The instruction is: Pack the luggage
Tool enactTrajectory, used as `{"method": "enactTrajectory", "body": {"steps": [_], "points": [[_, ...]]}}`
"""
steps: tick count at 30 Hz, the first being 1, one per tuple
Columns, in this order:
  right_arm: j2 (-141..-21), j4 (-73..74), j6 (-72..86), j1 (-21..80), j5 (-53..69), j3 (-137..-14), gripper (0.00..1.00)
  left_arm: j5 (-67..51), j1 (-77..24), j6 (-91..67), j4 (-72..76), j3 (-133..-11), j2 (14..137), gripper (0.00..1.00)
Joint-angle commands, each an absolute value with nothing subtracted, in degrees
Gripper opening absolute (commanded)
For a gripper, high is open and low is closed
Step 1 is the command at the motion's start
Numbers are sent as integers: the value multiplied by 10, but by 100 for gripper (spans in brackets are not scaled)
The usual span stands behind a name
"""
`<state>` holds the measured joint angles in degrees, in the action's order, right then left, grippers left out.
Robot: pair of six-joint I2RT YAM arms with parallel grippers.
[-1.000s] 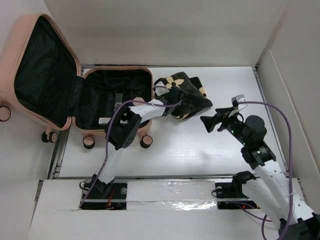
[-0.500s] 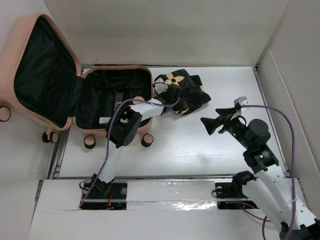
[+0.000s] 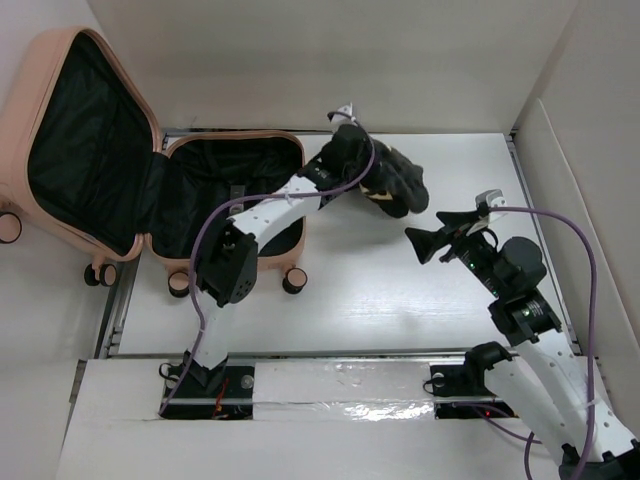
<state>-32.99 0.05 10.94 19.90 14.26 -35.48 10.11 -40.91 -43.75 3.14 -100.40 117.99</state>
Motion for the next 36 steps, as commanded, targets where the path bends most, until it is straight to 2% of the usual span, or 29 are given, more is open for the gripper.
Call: {"method": "enactTrajectory", "body": {"steps": [1, 6, 14, 17, 22, 27, 30, 31, 32, 33, 34, 35, 36], "points": [[-328, -2, 113, 197, 127, -386, 99, 49, -381, -339, 13, -1106, 1107, 0], [-329, 19, 105, 192, 127, -401, 99, -29, -317, -265, -46, -1171, 1078, 0], [-325, 27, 103, 192, 136, -412, 99, -150, -150, -239, -32, -1108, 1000, 0], [-328, 19, 108, 192, 154, -414, 99, -181, -105, -270, 9, -1020, 961, 0], [-343, 6, 111, 192, 194, -419, 100, -195, -14, -353, 193, -709, 861, 0], [-352, -20, 107, 192, 218, -401, 100, -153, 45, -469, 278, -457, 760, 0], [-366, -27, 105, 197, 232, -388, 100, -120, 63, -505, 312, -360, 700, 0], [-369, -29, 104, 197, 236, -385, 99, -107, 69, -507, 294, -349, 687, 4], [-378, -30, 99, 197, 239, -383, 99, -80, 69, -503, 275, -342, 662, 13], [-381, -32, 98, 202, 243, -379, 97, -63, 69, -498, 255, -338, 651, 22], [-386, -34, 96, 202, 242, -376, 96, -46, 69, -492, 204, -339, 640, 38], [-388, -37, 91, 202, 240, -374, 94, -11, 69, -492, 175, -341, 618, 48], [-398, -41, 91, 202, 236, -372, 83, 4, 69, -492, 150, -345, 607, 61]]}}
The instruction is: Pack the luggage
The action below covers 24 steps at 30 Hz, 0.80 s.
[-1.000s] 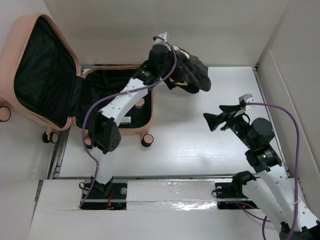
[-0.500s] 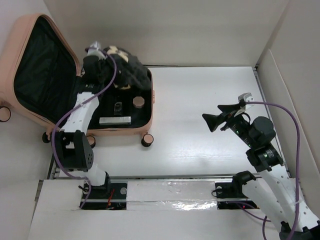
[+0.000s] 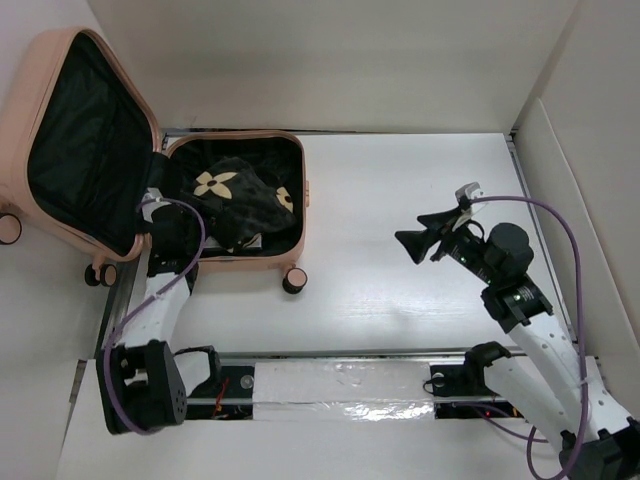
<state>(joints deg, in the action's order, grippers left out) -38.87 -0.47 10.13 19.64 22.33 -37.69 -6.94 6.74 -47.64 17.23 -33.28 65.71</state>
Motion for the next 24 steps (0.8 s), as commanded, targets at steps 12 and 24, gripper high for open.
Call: {"method": "enactTrajectory", "body": {"steps": [12, 24], "points": [[-409, -66, 80, 218, 243, -332, 1, 303, 69, -389, -141, -429, 334, 30], [-423, -71, 68, 253, 294, -337, 87, 627, 70, -272, -149, -518, 422, 77]]}}
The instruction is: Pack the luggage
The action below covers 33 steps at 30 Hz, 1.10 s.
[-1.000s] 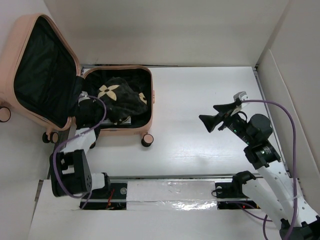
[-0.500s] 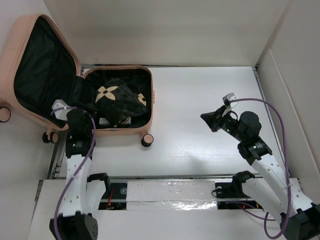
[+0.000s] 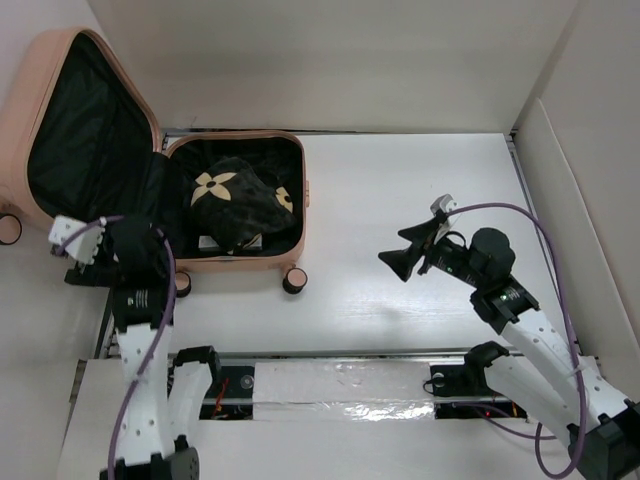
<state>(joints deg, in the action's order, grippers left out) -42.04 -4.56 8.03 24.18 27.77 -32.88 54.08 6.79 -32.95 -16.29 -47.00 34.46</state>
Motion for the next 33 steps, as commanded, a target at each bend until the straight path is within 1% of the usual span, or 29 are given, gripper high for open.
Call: {"method": "enactTrajectory", "body": {"steps": [1, 2, 3, 4, 5, 8, 9, 10, 12, 13, 15, 16, 17, 19, 20, 21, 22, 25, 26, 28, 29, 31, 32, 33], "points": [[-422, -68, 64, 260, 289, -338, 88, 640, 70, -259, -153, -554, 446, 78], [-420, -64, 59, 260, 285, -339, 88, 661, 70, -258, -166, -575, 490, 78], [-418, -61, 59, 267, 279, -339, 89, 670, 70, -247, -169, -601, 507, 78], [-414, -60, 58, 273, 267, -338, 89, 673, 90, -238, -166, -612, 530, 76], [-413, -58, 58, 273, 263, -339, 89, 640, 111, -236, -171, -621, 537, 75], [-410, -52, 55, 279, 254, -341, 89, 624, 123, -222, -158, -631, 557, 73], [-409, -47, 53, 285, 251, -343, 89, 618, 134, -226, -166, -635, 566, 72], [-408, -44, 53, 285, 241, -344, 88, 613, 146, -264, -210, -644, 576, 70], [-412, -39, 51, 290, 228, -345, 88, 601, 166, -293, -228, -634, 580, 65], [-414, -36, 51, 290, 219, -347, 88, 600, 166, -274, -202, -609, 575, 64], [-421, -29, 47, 290, 221, -349, 88, 612, 166, -246, -177, -599, 572, 61], [-423, -29, 46, 290, 225, -351, 88, 616, 166, -243, -171, -607, 577, 58], [-423, -29, 46, 295, 226, -350, 88, 619, 166, -222, -160, -613, 593, 48], [-425, -30, 44, 295, 220, -349, 87, 616, 166, -213, -144, -632, 608, 42], [-424, -31, 45, 301, 219, -347, 87, 616, 166, -208, -143, -637, 622, 36], [-425, -34, 46, 301, 219, -346, 87, 616, 166, -207, -142, -642, 626, 33], [-427, -38, 46, 301, 222, -345, 86, 616, 166, -205, -144, -655, 632, 25], [-440, -41, 47, 301, 216, -346, 85, 602, 166, -228, -169, -675, 635, 6], [-446, -40, 47, 301, 213, -347, 85, 574, 166, -234, -174, -676, 630, 0], [-466, -48, 49, 301, 211, -347, 85, 556, 148, -247, -174, -666, 619, 0], [-475, -52, 49, 301, 211, -348, 85, 562, 108, -240, -172, -666, 615, 0], [-496, -65, 53, 301, 213, -351, 85, 593, 60, -225, -180, -673, 616, 0], [-518, -65, 51, 306, 212, -354, 85, 629, 12, -217, -180, -672, 612, 0], [-529, -67, 51, 306, 210, -358, 85, 637, -11, -209, -180, -672, 605, 0]]}}
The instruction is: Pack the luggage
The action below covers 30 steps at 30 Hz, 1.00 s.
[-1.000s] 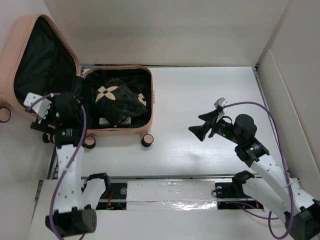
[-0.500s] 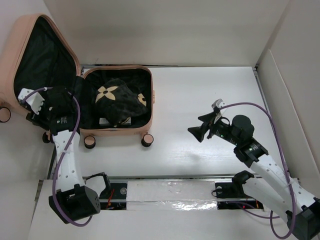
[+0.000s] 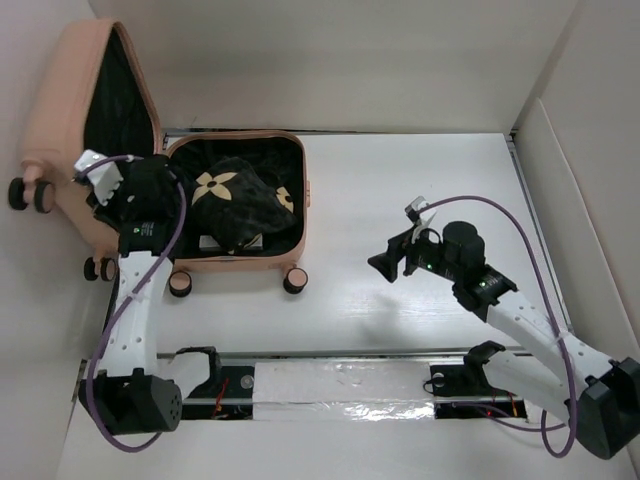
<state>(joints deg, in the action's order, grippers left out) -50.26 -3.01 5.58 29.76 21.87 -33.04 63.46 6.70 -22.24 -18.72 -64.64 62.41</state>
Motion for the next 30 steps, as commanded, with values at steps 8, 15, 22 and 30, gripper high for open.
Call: {"method": "enactTrajectory", "body": {"steps": [8, 15, 22, 30], "points": [[-587, -82, 69, 339, 170, -383, 86, 503, -120, -137, -110, -586, 463, 0], [-611, -141, 138, 351, 128, -382, 86, 141, -120, -63, -92, -519, 384, 0], [-614, -151, 168, 373, 88, -399, 90, -154, -120, -56, -93, -504, 398, 0], [-591, -132, 171, 380, 46, -393, 87, -501, -120, -47, -175, -558, 442, 74]]}}
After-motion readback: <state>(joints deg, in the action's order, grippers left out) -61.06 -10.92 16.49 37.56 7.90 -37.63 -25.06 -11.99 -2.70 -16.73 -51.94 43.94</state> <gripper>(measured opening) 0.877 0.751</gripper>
